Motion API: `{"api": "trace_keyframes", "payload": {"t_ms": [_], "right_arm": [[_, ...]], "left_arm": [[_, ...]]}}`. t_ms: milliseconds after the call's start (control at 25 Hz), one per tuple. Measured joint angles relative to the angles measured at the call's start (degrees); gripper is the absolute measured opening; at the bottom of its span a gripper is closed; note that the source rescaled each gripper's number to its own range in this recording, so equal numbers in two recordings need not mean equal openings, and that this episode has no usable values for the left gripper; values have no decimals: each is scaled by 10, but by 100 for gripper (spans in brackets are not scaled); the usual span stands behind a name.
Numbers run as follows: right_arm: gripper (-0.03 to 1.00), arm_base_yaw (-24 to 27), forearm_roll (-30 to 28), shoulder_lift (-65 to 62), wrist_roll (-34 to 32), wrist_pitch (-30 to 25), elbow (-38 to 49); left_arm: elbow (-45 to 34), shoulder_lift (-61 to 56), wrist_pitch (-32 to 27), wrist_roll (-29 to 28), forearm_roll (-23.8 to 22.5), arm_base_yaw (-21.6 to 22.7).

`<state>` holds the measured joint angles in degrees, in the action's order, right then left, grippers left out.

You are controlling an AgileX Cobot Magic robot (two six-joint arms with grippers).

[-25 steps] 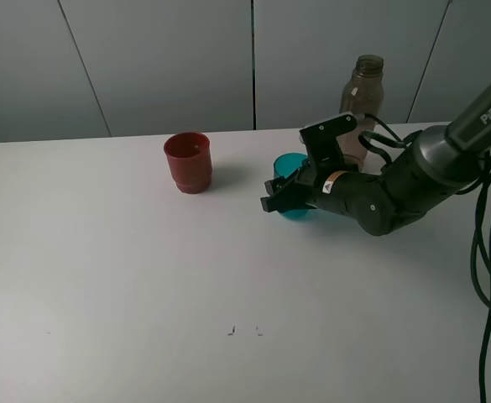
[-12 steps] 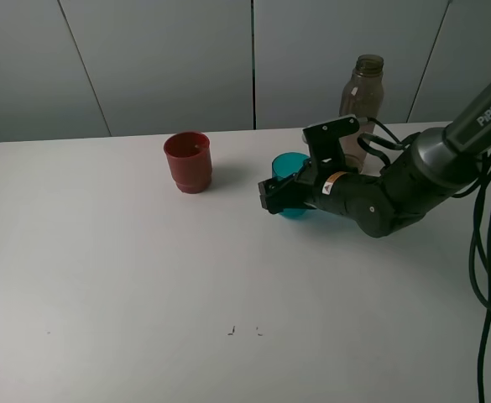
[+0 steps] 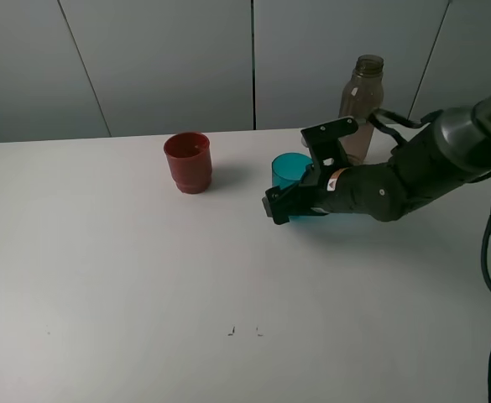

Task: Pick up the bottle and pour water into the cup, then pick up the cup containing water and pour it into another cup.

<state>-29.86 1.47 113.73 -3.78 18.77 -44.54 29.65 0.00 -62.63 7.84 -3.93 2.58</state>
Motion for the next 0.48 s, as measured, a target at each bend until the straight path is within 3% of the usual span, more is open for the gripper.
{"api": "trace_keyframes", "payload": {"t_ms": [280, 480], "right_arm": [[99, 0, -44, -97, 1, -248, 0], [100, 0, -65, -203, 1, -396, 1]], "left_arm": [[0, 0, 0, 0, 0, 0], [0, 0, 0, 0, 0, 0]]}}
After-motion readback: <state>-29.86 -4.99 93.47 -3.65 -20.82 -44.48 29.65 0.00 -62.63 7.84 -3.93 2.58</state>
